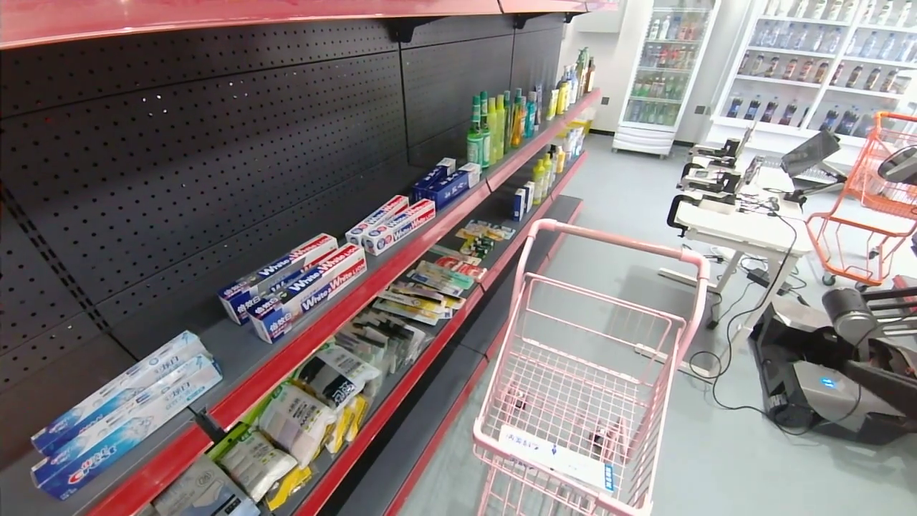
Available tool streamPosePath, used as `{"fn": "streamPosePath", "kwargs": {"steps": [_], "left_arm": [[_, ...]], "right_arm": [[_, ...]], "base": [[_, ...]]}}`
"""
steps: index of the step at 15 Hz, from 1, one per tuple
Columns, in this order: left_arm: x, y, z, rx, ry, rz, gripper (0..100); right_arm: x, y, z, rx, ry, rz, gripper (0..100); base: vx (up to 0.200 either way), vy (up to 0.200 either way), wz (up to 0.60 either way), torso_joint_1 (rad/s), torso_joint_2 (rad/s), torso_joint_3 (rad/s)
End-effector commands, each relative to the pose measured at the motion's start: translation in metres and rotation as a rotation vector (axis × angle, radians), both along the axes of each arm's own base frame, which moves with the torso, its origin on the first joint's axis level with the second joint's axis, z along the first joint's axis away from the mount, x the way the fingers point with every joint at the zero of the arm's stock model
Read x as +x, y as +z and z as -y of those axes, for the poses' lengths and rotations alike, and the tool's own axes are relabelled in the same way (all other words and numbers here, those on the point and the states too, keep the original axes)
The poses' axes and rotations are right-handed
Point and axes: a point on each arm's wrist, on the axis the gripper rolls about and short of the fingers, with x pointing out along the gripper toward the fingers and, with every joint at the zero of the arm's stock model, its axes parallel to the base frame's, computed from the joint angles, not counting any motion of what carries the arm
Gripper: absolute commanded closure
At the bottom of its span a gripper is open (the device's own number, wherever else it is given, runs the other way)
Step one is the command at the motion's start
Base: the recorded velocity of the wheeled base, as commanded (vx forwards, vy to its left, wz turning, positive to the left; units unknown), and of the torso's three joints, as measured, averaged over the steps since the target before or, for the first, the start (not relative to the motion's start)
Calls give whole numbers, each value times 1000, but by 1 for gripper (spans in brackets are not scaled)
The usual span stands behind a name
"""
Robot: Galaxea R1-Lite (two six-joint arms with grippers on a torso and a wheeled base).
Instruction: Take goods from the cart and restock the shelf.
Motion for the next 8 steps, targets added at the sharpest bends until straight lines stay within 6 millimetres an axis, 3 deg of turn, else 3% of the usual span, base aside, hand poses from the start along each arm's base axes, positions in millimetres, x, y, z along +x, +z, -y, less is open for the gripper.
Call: {"fn": "streamPosePath", "kwargs": {"steps": [1,3,5,8], "left_arm": [[0,0,0,0,1,0,0],[0,0,0,0,1,-1,0],[0,0,0,0,1,0,0],[0,0,0,0,1,-1,0]], "right_arm": [[112,-40,-7,-109,227,-356,0],[147,-69,-6,-292,361,-438,0],[178,-81,-6,-340,408,-460,0],[205,-96,-9,-368,454,-484,0]], "base": [[0,0,0,0,0,0],[0,0,0,0,0,0],[0,0,0,0,0,0],[0,0,0,0,0,0]]}}
